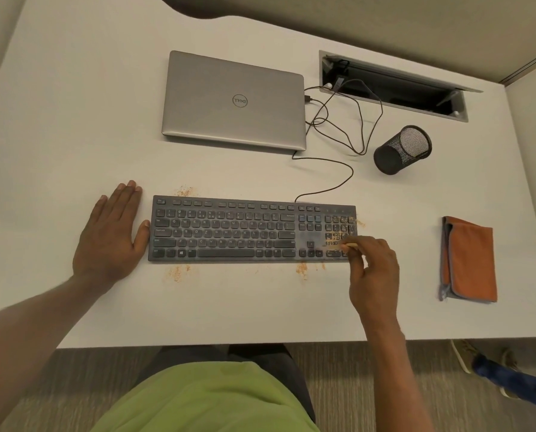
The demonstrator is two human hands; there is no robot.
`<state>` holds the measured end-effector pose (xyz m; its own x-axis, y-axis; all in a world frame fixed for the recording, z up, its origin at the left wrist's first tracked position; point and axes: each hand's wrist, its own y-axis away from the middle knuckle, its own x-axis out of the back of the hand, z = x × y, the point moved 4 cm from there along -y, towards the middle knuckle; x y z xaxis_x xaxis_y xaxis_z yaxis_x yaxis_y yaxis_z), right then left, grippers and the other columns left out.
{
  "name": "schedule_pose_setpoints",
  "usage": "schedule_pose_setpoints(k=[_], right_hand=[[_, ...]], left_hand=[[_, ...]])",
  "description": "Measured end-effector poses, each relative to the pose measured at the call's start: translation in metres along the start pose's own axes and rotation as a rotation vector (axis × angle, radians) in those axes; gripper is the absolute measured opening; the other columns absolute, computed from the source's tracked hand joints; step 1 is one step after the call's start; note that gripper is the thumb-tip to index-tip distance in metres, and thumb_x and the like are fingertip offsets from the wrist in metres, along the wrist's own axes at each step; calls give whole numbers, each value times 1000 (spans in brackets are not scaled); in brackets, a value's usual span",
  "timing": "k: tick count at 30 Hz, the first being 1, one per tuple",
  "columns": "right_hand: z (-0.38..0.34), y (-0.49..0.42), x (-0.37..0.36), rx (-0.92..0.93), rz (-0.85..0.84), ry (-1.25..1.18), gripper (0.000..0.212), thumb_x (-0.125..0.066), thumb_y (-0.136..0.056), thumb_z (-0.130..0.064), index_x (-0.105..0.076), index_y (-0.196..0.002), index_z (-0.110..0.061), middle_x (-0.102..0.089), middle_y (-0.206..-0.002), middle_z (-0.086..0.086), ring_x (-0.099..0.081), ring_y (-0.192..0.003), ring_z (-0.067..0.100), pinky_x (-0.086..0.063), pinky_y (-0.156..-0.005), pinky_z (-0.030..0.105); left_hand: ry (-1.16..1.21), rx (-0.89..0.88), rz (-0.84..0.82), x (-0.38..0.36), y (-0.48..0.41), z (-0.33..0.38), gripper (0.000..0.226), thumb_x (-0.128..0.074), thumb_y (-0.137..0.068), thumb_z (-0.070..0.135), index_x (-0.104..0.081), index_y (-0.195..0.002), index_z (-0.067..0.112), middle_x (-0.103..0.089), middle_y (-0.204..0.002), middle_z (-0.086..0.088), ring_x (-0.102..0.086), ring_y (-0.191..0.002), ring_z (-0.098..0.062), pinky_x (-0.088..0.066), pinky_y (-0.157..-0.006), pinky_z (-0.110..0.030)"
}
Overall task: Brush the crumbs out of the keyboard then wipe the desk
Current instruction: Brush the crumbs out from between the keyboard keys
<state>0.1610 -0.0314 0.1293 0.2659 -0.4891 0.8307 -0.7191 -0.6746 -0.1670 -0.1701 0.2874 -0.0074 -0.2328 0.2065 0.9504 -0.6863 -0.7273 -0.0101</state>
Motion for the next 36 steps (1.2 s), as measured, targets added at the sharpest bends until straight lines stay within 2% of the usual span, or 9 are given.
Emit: schedule_pose_setpoints(k=[3,7,9,13,18,23,26,32,36], right_hand=[[-17,2,-14,39,-92,-77,18,-68,-96,-7,-75,-105,-20,-64,-104,-26,-51,-102,-10,-44,-85,26],[-11,1,-15,30,-55,50,14,-65,-98,-12,-73,-105,-21,-74,-104,-6,-57,-97,9,-42,-81,33],[-12,0,-12,5,14,93,14,-67,-98,-8,-72,-105,-19,-73,-103,-6,-58,-94,16,-40,-80,34],[-24,2,-19,33,-18,-8,14,-67,-98,-5,-72,-103,-17,-66,-101,-14,-48,-93,-1,-43,-78,36],[-10,1,-14,-69,101,133,11,-64,-100,-9,-70,-104,-16,-71,-101,-2,-62,-90,26,-45,-75,41],[-42,-2,-28,-49,61,-231,15,-59,-104,-15,-67,-109,-26,-65,-105,-19,-65,-101,19,-57,-80,53],[-49,-9,-32,27,20,-202,21,-60,-101,-4,-67,-108,-23,-63,-104,-15,-62,-102,17,-55,-81,53],[-10,-5,-7,-32,95,-126,20,-60,-100,0,-69,-104,-17,-63,-102,-14,-63,-96,24,-53,-80,57],[-7,-1,-13,27,-22,-108,18,-64,-99,-5,-71,-107,-19,-61,-105,-22,-56,-99,-1,-53,-83,48]], left_hand=[[1,-4,3,0,0,0,71,-29,-108,43,-21,-170,11,-21,-177,-5,-16,-165,-21,-14,-134,-47],[-3,-3,4,1,-1,-1,71,-29,-108,43,-21,-170,11,-21,-177,-5,-16,-165,-21,-15,-134,-48],[-9,-2,0,0,-1,-1,71,-29,-108,43,-20,-170,11,-21,-177,-6,-15,-165,-21,-14,-134,-47],[-9,-6,3,-1,-1,0,71,-29,-107,43,-21,-170,10,-21,-177,-5,-16,-165,-21,-12,-134,-46],[-13,-10,8,-1,0,-1,71,-29,-107,42,-21,-170,9,-22,-177,-6,-17,-165,-22,-14,-134,-48],[-14,-13,8,0,-1,0,71,-29,-107,42,-22,-170,9,-23,-176,-7,-18,-165,-23,-15,-134,-48],[-12,-9,2,0,0,0,71,-28,-108,43,-21,-170,10,-22,-177,-6,-17,-165,-22,-14,-134,-48],[-14,-8,-7,-2,-1,-2,71,-27,-108,44,-20,-170,10,-21,-177,-6,-15,-165,-21,-14,-134,-48],[-14,-10,-9,-2,-1,-2,72,-27,-108,44,-20,-170,10,-21,-177,-6,-16,-165,-22,-13,-134,-47]])
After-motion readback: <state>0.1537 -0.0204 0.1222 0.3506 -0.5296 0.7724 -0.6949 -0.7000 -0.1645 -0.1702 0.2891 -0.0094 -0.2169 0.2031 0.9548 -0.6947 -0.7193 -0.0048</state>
